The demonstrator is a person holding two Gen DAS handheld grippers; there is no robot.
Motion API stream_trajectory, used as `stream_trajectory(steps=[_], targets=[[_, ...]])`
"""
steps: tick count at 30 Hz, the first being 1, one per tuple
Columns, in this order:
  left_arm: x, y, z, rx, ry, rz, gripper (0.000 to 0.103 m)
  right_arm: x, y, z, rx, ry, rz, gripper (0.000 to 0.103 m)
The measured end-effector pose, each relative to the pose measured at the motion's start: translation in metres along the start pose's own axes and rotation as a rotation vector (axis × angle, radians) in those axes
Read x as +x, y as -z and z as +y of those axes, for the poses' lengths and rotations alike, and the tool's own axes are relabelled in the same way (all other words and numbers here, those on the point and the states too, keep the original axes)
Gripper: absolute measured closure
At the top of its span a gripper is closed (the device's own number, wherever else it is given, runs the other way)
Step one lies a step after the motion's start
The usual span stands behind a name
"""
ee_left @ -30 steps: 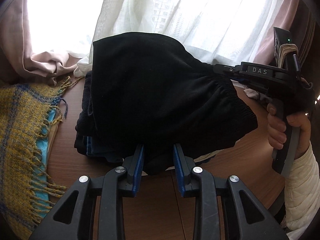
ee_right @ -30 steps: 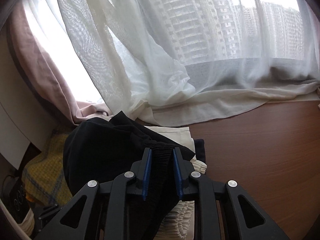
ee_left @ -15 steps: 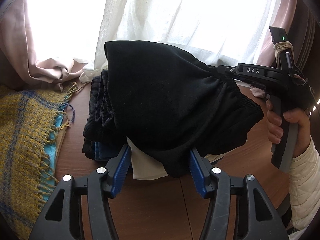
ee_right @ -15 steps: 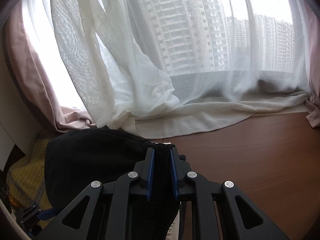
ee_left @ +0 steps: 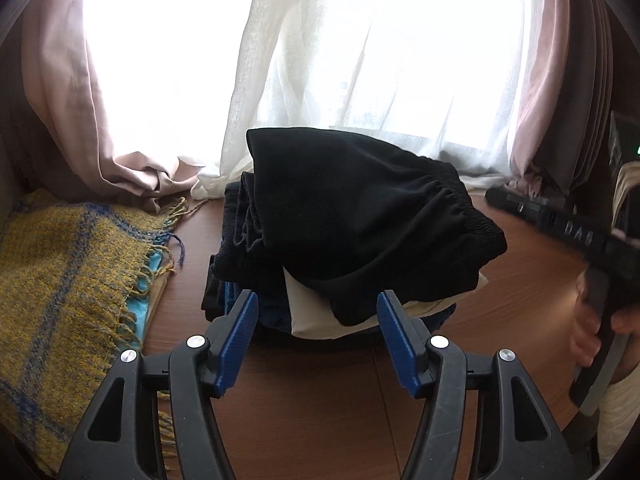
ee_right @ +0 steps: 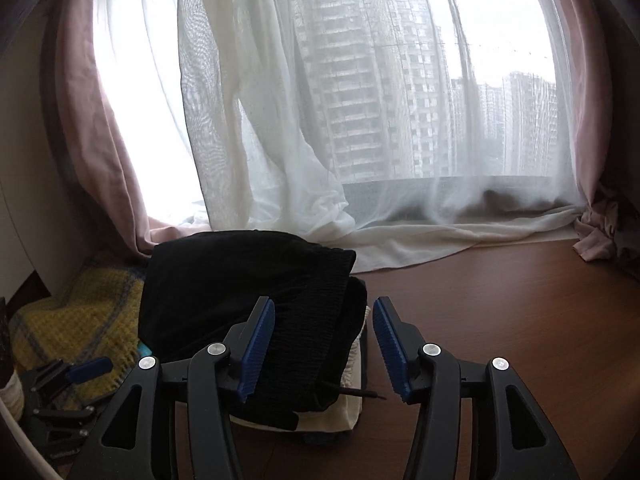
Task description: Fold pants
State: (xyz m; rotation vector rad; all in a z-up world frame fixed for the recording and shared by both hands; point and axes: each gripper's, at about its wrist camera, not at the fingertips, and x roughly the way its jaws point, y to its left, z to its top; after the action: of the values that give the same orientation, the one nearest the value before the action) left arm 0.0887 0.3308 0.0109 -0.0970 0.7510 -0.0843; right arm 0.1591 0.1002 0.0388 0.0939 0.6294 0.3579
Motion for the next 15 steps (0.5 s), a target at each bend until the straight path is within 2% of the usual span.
stream_trajectory(steps=[2,5,10,15], targets=[[0.002,-0.003,0.000,-0.020,0.003,-0.021,0.042,0.013,0.012,0.000,0.012,-0.008,0.062,0.051],[0.010,-0.003,0.000,-0.016,0.006,-0.001,0.042,0.029,0.031,-0.007,0.059,0.031,0.159,0.051],[0.024,0.008,0.007,-0.005,-0.010,0.059,0.042,0.021,0.046,-0.021,0.138,0.037,0.184,0.051],[0.005,0.011,-0.003,0.021,0.009,0.013,0.042,0.000,0.044,-0.014,0.102,0.099,0.143,0.048]])
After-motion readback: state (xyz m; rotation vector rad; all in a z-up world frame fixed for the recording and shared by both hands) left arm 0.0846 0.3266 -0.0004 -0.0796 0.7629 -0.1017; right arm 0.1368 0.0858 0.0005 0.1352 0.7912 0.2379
